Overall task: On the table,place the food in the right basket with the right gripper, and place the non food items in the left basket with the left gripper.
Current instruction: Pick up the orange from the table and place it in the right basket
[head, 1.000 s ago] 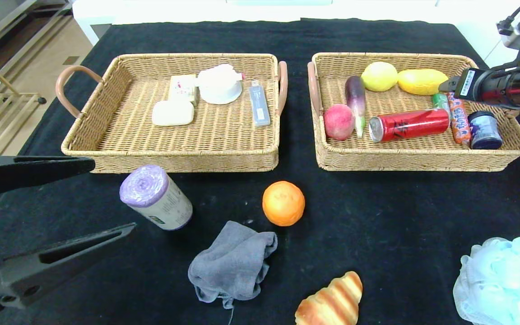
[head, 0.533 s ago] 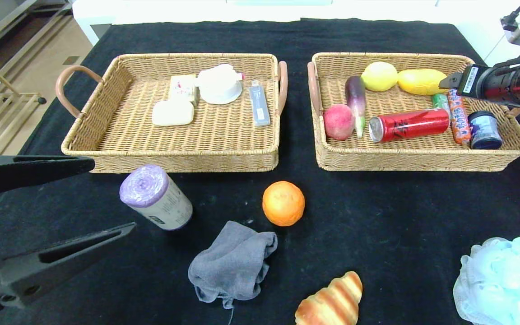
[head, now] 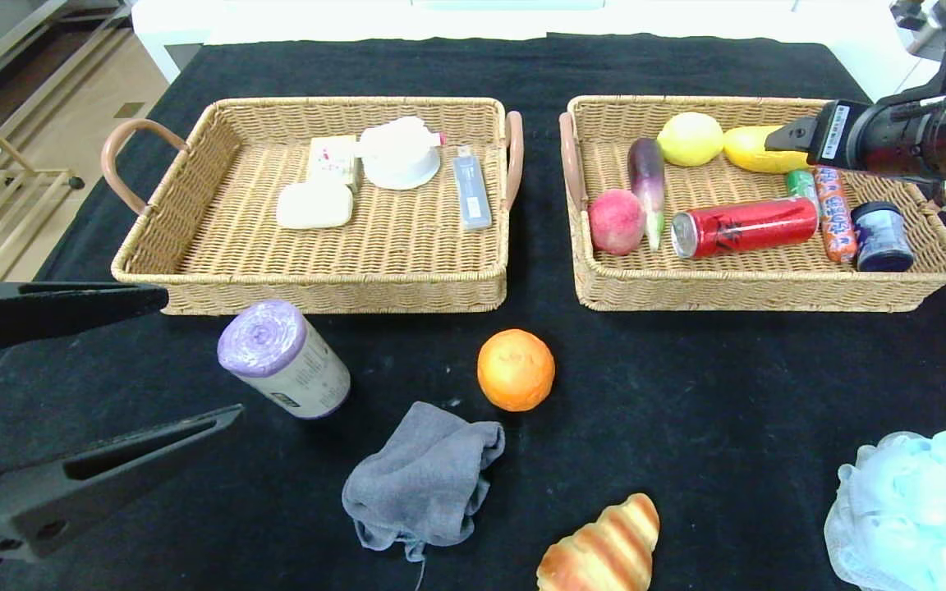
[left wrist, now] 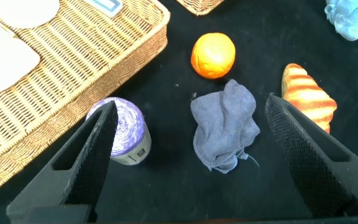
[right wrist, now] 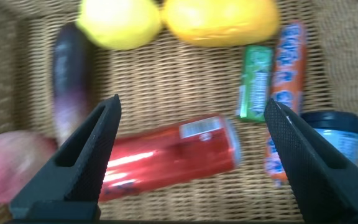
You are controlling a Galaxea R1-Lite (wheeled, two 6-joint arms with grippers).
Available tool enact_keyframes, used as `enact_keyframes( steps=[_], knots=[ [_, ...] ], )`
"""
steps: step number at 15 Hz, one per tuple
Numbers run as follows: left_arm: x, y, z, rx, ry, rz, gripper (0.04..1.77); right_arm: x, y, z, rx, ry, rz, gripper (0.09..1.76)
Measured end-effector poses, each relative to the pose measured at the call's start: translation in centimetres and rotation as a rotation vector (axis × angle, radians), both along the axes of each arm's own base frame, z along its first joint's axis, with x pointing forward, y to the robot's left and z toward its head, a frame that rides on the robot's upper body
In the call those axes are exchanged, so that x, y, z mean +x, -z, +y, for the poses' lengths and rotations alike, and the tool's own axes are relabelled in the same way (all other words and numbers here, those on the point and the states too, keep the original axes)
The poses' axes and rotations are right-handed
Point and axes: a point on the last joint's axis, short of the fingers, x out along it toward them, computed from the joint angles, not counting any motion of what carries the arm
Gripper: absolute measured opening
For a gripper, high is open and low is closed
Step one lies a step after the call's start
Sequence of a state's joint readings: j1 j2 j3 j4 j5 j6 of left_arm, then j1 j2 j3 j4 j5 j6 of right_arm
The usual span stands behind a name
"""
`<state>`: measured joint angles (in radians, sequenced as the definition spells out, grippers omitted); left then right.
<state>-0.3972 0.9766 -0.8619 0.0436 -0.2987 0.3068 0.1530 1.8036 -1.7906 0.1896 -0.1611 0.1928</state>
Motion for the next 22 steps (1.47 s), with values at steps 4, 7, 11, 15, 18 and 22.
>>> enact_keyframes(
  steps=[4, 7, 11, 15, 18, 22],
  knots=[
    [-0.1, -0.1, 0.0, -0.001, 0.000, -0.004, 1.72, -2.4, -0.2, 3.7, -0.009, -0.157, 0.022, 1.69],
    [-0.1, -0.1, 0.0, -0.002, 0.000, -0.004, 1.72, -4.4, -0.1, 6.5, -0.014, -0.263, 0.037, 1.70],
    [-0.1, -0.1, 0.0, -0.002, 0.001, -0.005, 1.72, -7.0, 0.3, 10.1, -0.037, -0.395, 0.057, 1.70],
    [-0.1, -0.1, 0.0, -0.002, 0.002, -0.003, 1.72, -9.1, 1.1, 12.8, -0.093, -0.474, 0.118, 1.70],
    [-0.1, 0.0, 0.0, -0.002, 0.002, -0.003, 1.72, -9.9, 2.0, 15.0, -0.127, -0.490, 0.138, 1.70],
    [-0.2, -0.1, 0.1, -0.004, 0.003, -0.007, 1.72, -10.7, 3.1, 17.6, -0.159, -0.527, 0.159, 1.70]
  ],
)
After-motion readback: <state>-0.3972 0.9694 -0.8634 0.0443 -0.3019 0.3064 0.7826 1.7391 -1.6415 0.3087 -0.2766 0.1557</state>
